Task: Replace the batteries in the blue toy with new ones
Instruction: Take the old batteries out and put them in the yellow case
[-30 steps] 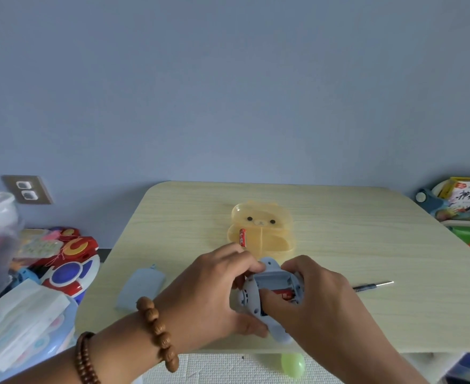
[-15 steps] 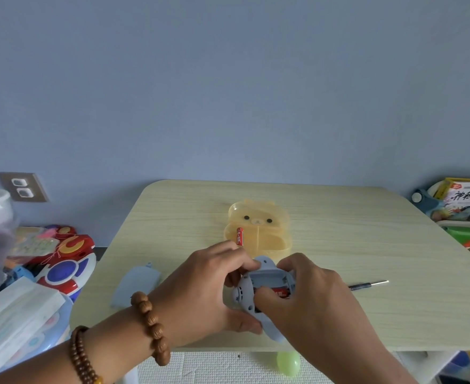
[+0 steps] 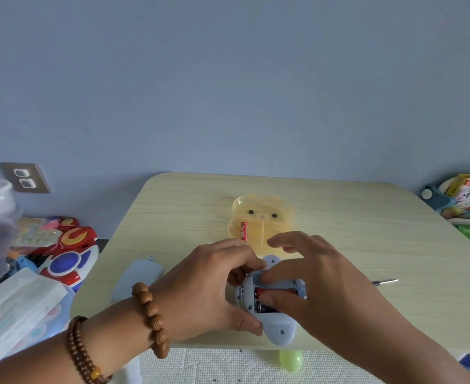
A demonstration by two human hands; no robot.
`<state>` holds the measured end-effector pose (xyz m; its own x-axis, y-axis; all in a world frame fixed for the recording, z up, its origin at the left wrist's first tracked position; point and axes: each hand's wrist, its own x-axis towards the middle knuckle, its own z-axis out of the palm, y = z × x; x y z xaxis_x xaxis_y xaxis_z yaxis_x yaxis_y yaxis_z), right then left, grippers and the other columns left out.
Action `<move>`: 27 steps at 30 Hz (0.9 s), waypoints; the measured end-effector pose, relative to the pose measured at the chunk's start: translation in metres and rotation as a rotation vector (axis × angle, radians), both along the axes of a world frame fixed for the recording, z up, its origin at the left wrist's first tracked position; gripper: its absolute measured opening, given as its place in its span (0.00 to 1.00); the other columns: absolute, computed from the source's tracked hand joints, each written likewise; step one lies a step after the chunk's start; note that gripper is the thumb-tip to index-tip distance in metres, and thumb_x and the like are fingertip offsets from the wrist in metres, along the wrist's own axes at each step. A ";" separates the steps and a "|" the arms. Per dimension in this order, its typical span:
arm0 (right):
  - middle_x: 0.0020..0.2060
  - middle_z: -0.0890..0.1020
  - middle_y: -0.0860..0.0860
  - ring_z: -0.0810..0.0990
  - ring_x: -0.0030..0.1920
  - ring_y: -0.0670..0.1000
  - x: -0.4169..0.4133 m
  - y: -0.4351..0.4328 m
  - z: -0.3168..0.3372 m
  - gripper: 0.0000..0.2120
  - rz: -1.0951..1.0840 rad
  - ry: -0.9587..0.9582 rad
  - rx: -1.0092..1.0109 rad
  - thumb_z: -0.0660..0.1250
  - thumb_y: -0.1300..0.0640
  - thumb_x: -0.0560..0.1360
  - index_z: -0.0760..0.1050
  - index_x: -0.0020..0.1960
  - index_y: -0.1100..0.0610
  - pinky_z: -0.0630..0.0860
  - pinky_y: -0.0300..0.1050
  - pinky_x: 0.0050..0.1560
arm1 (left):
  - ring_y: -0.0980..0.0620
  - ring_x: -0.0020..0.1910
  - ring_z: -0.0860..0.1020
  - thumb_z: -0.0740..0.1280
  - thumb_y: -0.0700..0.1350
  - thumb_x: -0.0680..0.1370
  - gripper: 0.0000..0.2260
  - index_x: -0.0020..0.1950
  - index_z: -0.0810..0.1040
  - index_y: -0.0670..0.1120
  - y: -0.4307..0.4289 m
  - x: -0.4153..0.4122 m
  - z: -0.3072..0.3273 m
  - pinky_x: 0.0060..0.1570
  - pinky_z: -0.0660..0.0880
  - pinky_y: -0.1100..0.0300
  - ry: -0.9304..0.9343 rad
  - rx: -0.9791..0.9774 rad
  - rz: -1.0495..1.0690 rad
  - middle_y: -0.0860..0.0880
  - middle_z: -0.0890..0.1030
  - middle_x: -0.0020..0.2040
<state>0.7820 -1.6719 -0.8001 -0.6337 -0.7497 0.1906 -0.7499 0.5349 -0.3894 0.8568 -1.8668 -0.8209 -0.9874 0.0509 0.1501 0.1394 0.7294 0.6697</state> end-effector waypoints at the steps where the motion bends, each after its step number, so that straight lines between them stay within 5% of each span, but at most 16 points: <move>1: 0.66 0.71 0.30 0.70 0.65 0.37 -0.002 0.000 0.000 0.09 0.021 -0.025 0.009 0.73 0.41 0.73 0.85 0.52 0.36 0.75 0.42 0.62 | 0.61 0.50 0.79 0.84 0.58 0.58 0.32 0.59 0.79 0.56 0.000 -0.001 -0.001 0.52 0.78 0.62 -0.003 0.002 0.000 0.63 0.77 0.51; 8: 0.58 0.80 0.35 0.77 0.57 0.42 -0.005 -0.005 -0.014 0.09 0.099 0.089 -0.060 0.69 0.47 0.75 0.88 0.43 0.45 0.78 0.41 0.51 | 0.60 0.50 0.80 0.84 0.57 0.58 0.32 0.59 0.80 0.55 -0.003 -0.002 -0.003 0.51 0.79 0.61 -0.012 0.013 -0.006 0.62 0.79 0.51; 14: 0.57 0.80 0.34 0.78 0.59 0.40 -0.008 -0.001 -0.023 0.04 0.083 0.017 -0.227 0.74 0.50 0.74 0.87 0.42 0.46 0.80 0.41 0.50 | 0.59 0.49 0.80 0.84 0.57 0.58 0.30 0.58 0.80 0.56 -0.004 -0.003 -0.002 0.50 0.79 0.61 -0.014 0.001 -0.013 0.61 0.79 0.50; 17: 0.58 0.80 0.31 0.79 0.61 0.38 -0.009 0.003 -0.021 0.05 0.041 -0.169 -0.301 0.76 0.54 0.74 0.86 0.44 0.43 0.77 0.37 0.55 | 0.61 0.50 0.79 0.84 0.56 0.59 0.30 0.58 0.80 0.56 -0.005 -0.003 -0.002 0.49 0.78 0.65 -0.018 -0.003 -0.006 0.62 0.79 0.50; 19: 0.55 0.83 0.31 0.82 0.55 0.39 -0.010 0.004 -0.016 0.04 -0.015 -0.324 -0.391 0.75 0.51 0.74 0.85 0.44 0.41 0.78 0.41 0.48 | 0.61 0.50 0.79 0.84 0.57 0.59 0.29 0.56 0.79 0.57 -0.006 -0.003 -0.002 0.49 0.78 0.65 -0.020 -0.007 0.003 0.62 0.79 0.50; 21: 0.46 0.87 0.39 0.83 0.42 0.44 -0.014 0.003 -0.013 0.02 -0.091 -0.410 -0.519 0.73 0.46 0.73 0.84 0.44 0.42 0.79 0.45 0.36 | 0.61 0.50 0.80 0.84 0.57 0.59 0.30 0.57 0.79 0.56 -0.007 -0.003 -0.003 0.50 0.78 0.64 -0.026 -0.002 0.009 0.62 0.79 0.50; 23: 0.39 0.87 0.49 0.81 0.35 0.53 -0.021 0.000 -0.012 0.01 -0.180 -0.426 -0.634 0.73 0.49 0.74 0.84 0.45 0.43 0.78 0.52 0.34 | 0.61 0.50 0.80 0.84 0.56 0.59 0.30 0.58 0.80 0.56 -0.008 -0.003 -0.003 0.50 0.77 0.66 -0.027 0.000 0.012 0.61 0.79 0.50; 27: 0.34 0.84 0.50 0.74 0.29 0.45 -0.040 -0.009 -0.010 0.09 -0.224 -0.530 -0.700 0.72 0.55 0.77 0.85 0.53 0.42 0.74 0.41 0.32 | 0.61 0.51 0.79 0.84 0.55 0.60 0.29 0.59 0.80 0.56 -0.008 -0.002 0.000 0.50 0.77 0.68 -0.043 -0.007 -0.001 0.62 0.79 0.51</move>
